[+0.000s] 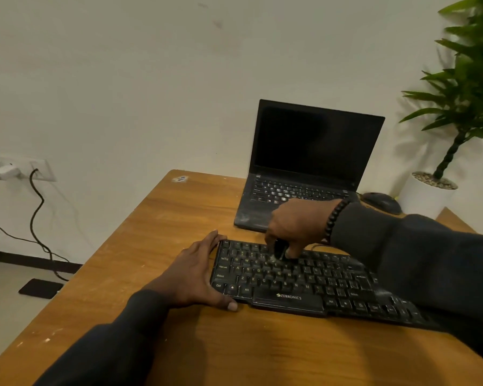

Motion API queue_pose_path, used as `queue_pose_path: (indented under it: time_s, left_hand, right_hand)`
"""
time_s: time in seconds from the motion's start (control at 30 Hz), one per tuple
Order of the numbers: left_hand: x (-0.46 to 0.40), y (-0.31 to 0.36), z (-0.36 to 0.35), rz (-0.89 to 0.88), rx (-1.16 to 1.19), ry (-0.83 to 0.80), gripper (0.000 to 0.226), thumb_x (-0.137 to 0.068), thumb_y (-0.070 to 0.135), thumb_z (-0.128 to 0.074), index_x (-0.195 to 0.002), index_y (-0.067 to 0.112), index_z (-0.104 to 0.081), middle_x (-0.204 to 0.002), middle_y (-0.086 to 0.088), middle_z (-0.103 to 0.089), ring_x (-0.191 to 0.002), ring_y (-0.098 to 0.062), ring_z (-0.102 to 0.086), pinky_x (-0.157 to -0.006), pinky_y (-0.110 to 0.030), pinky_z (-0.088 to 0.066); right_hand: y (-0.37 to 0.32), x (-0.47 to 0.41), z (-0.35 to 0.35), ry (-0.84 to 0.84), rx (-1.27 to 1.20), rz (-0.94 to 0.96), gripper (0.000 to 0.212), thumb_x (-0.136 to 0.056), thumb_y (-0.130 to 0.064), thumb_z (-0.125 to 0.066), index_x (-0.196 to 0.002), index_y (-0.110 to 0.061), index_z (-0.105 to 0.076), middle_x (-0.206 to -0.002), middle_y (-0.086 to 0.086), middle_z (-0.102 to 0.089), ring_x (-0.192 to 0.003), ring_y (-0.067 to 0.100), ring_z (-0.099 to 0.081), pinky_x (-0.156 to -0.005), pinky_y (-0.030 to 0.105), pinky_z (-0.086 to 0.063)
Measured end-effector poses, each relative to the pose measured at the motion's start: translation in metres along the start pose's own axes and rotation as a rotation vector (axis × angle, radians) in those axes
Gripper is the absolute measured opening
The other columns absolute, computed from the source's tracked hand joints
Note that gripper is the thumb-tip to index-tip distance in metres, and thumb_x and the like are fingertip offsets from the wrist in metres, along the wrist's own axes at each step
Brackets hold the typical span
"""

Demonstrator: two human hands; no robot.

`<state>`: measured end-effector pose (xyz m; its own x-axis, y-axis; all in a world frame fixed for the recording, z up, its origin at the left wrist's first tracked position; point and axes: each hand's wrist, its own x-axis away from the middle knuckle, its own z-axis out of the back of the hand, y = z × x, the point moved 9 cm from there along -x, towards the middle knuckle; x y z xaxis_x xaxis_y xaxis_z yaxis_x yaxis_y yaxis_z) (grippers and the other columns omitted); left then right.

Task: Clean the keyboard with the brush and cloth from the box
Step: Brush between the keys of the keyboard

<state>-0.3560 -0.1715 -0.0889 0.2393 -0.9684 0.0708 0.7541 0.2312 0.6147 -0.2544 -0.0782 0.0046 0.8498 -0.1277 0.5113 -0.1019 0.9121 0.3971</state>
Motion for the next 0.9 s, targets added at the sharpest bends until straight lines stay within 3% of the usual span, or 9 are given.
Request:
queue_pose_path:
  time_s: [0.17, 0.33, 0.47, 0.57, 0.77, 0.9]
  left_hand:
    - [0.000, -0.002, -0.002, 0.011, 0.004, -0.020, 0.155, -0.039, 0.084, -0.077, -0.155, 0.033, 0.011, -0.161, 0.003, -0.016, -0.145, -0.024, -0.020, -0.121, -0.042, -0.019]
    - [0.001, -0.002, -0.001, 0.022, 0.009, -0.012, 0.158, -0.035, 0.088, -0.074, -0.156, 0.031, 0.009, -0.159, 0.004, -0.020, -0.143, -0.023, -0.023, -0.120, -0.043, -0.022]
    - [0.002, 0.006, 0.003, -0.032, 0.016, 0.017, 0.146, -0.041, 0.080, -0.081, -0.154, 0.034, -0.001, -0.149, 0.014, -0.029, -0.138, -0.015, -0.029, -0.117, -0.038, -0.027]
    - [0.002, 0.003, 0.003, -0.016, 0.015, 0.018, 0.147, -0.043, 0.076, -0.084, -0.155, 0.033, 0.001, -0.154, 0.010, -0.027, -0.139, -0.016, -0.027, -0.118, -0.041, -0.027]
    - [0.000, -0.003, -0.001, 0.035, -0.010, -0.003, 0.157, -0.038, 0.085, -0.078, -0.156, 0.032, 0.010, -0.161, 0.004, -0.017, -0.145, -0.024, -0.021, -0.121, -0.045, -0.020]
    - [-0.001, -0.004, -0.002, 0.035, -0.012, -0.020, 0.158, -0.036, 0.087, -0.075, -0.156, 0.032, 0.011, -0.162, 0.003, -0.015, -0.146, -0.024, -0.019, -0.121, -0.045, -0.019]
  right_hand:
    - [0.027, 0.020, -0.024, -0.118, -0.026, -0.097, 0.039, -0.088, -0.039, -0.065, -0.123, -0.022, -0.057, -0.104, -0.003, -0.061, -0.097, 0.015, -0.060, -0.085, 0.028, -0.052]
    - [0.010, -0.008, 0.039, 0.340, -0.138, -0.060, 0.033, -0.090, -0.041, -0.061, -0.119, -0.026, -0.056, -0.098, -0.008, -0.060, -0.094, 0.011, -0.058, -0.079, 0.025, -0.049]
    - [-0.029, -0.047, 0.058, 0.422, 0.004, 0.009, 0.034, -0.088, -0.037, -0.064, -0.119, -0.024, -0.058, -0.091, -0.007, -0.060, -0.086, 0.013, -0.058, -0.067, 0.024, -0.047]
    - [-0.025, -0.046, 0.060, 0.353, 0.027, 0.000, 0.035, -0.088, -0.037, -0.064, -0.119, -0.022, -0.059, -0.086, -0.006, -0.055, -0.081, 0.014, -0.054, -0.063, 0.024, -0.043]
    - [-0.006, -0.026, 0.024, 0.128, 0.001, 0.025, 0.027, -0.088, -0.037, -0.064, -0.109, -0.020, -0.062, -0.084, -0.007, -0.053, -0.085, 0.013, -0.056, -0.075, 0.026, -0.052]
    - [0.017, -0.004, -0.012, -0.066, -0.048, -0.036, 0.032, -0.087, -0.037, -0.067, -0.113, -0.019, -0.061, -0.096, -0.003, -0.057, -0.090, 0.015, -0.057, -0.081, 0.027, -0.051]
